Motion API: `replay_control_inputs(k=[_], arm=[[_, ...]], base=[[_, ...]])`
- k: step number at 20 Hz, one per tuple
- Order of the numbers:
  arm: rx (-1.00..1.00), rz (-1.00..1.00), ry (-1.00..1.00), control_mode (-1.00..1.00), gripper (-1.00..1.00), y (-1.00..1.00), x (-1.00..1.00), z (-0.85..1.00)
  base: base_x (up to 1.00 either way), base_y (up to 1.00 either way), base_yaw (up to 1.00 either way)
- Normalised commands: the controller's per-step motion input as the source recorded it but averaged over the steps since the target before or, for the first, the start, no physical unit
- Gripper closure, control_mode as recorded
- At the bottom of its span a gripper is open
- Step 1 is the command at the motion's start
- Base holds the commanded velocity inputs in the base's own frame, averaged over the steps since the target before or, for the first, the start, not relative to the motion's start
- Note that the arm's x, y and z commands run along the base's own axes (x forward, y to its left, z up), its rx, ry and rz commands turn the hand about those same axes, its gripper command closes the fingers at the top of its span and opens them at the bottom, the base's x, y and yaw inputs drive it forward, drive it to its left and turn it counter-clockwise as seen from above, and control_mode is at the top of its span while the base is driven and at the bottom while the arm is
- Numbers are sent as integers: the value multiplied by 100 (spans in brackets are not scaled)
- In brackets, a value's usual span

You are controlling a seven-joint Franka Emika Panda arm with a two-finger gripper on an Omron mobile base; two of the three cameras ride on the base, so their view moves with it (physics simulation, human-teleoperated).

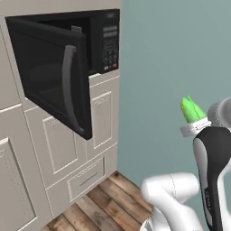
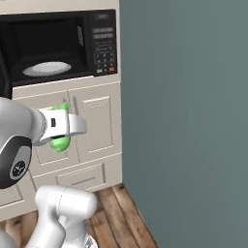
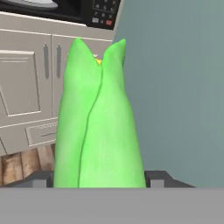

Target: Pick the corn from the counter and place it in the microwave. Then turn on the microwave.

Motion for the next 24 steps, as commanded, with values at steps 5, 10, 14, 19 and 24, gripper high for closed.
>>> replay_control_inputs(k=[5, 10, 14, 19, 24], arm=[[0, 0, 0, 100, 100, 0, 0, 0], [0, 0, 0, 100, 100, 0, 0, 0], [0, 0, 0, 100, 100, 0, 0, 0], [0, 0, 0, 100, 100, 0, 0, 0], [0, 0, 0, 100, 100, 0, 0, 0]], base=[[22, -20, 21], [25, -17, 21], [30, -20, 18], [43, -32, 17], [36, -22, 16]])
